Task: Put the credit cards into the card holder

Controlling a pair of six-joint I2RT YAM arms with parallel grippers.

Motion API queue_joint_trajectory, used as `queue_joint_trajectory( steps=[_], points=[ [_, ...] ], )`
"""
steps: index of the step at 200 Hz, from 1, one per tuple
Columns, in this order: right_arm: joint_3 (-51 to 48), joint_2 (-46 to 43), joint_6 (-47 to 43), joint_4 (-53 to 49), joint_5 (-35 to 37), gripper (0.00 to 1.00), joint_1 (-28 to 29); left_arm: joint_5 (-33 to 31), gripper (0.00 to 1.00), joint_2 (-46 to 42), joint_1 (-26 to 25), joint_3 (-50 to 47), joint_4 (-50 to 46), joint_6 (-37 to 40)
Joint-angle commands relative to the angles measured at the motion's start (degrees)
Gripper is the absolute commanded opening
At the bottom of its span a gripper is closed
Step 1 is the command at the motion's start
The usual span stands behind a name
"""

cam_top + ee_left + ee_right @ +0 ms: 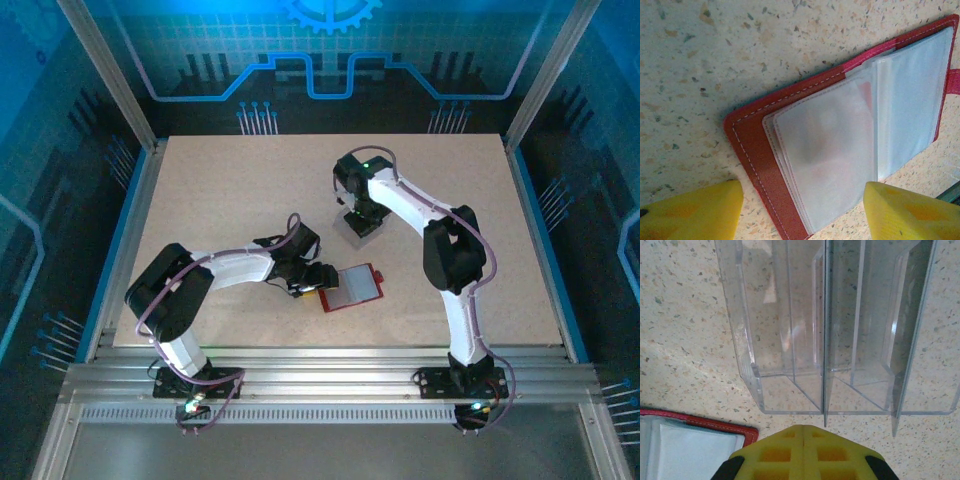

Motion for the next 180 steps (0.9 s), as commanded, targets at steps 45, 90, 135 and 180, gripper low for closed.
queue_joint_trajectory(
  steps=[45, 90, 135, 180],
  points=[
    [1.0, -2.2, 0.0, -2.0, -0.3, 0.0, 0.8, 1.6, 0.67, 0.2, 0.1, -0.2, 0.2, -0.2],
    [1.3, -4.6, 0.5, -2.1, 1.1, 0.0, 0.9, 1.6, 0.67, 0.3, 0.1, 0.1, 0.1, -0.2],
    [1.7, -3.4, 0.3, -2.7, 2.0, 0.17, 0.7, 1.7, 0.67, 0.3, 0.1, 0.0, 0.3, -0.3],
    [1.5, -1.4, -0.5, -3.1, 1.6, 0.27, 0.8, 1.6, 0.67, 0.2, 0.2, 0.1, -0.2, 0.0]
  ],
)
